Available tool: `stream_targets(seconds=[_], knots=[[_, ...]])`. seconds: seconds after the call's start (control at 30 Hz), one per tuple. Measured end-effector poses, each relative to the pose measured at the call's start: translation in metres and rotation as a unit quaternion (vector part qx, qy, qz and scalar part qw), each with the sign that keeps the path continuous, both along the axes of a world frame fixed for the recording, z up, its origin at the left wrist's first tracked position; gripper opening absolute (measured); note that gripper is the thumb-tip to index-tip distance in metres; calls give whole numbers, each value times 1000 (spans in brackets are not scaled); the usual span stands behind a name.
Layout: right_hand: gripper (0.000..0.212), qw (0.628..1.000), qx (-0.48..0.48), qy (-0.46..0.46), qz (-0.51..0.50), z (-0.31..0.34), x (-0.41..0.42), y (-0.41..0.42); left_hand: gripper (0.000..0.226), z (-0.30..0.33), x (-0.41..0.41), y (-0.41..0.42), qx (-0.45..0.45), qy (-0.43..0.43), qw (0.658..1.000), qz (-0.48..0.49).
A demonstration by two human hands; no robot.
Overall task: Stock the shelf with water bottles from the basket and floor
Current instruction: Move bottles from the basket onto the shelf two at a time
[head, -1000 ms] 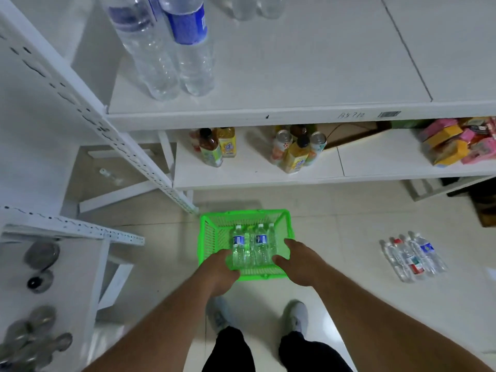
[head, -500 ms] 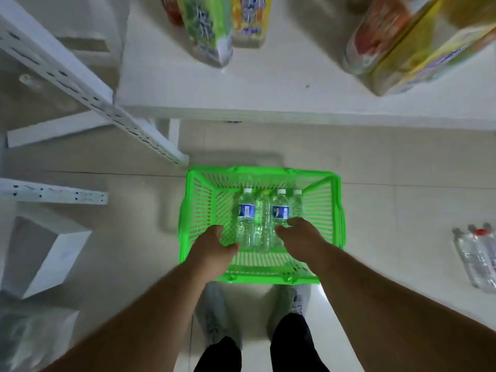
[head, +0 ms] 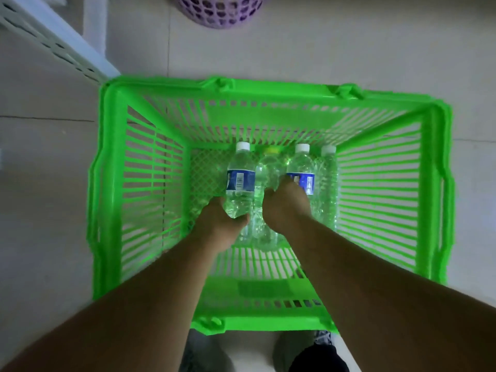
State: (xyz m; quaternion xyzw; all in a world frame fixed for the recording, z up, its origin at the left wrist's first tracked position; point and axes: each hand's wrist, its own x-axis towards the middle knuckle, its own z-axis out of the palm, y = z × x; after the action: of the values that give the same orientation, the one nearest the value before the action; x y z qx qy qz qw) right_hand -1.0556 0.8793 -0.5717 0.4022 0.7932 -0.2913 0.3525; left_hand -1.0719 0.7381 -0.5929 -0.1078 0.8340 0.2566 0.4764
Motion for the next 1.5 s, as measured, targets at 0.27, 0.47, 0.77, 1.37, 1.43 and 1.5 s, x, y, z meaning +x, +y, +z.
stream_targets(seconds=[0.27, 0.47, 0.77, 1.37, 1.43, 1.5], knots=[[64, 995, -35, 39, -91, -35, -21, -9, 48, -27, -9, -18, 14, -8, 1000, 7], [58, 973, -113, 43, -195, -52, -29, -4, 20, -25, -17, -28, 29, -35, 998, 41], [46, 975, -96, 154, -131, 68, -25, 17, 68, 97, -7, -26, 63, 8, 992, 108], [34, 897, -101, 416, -110, 646, 38, 27, 34, 627, 35, -48, 222, 197, 952, 70], [33, 887, -100, 438, -106, 703, 58, 19, 35, 676, 49, -56, 245, 215, 943, 70], [32, 872, -106, 466, -106, 752, 77, 11, 36, 716, 61, -63, 271, 234, 931, 67]])
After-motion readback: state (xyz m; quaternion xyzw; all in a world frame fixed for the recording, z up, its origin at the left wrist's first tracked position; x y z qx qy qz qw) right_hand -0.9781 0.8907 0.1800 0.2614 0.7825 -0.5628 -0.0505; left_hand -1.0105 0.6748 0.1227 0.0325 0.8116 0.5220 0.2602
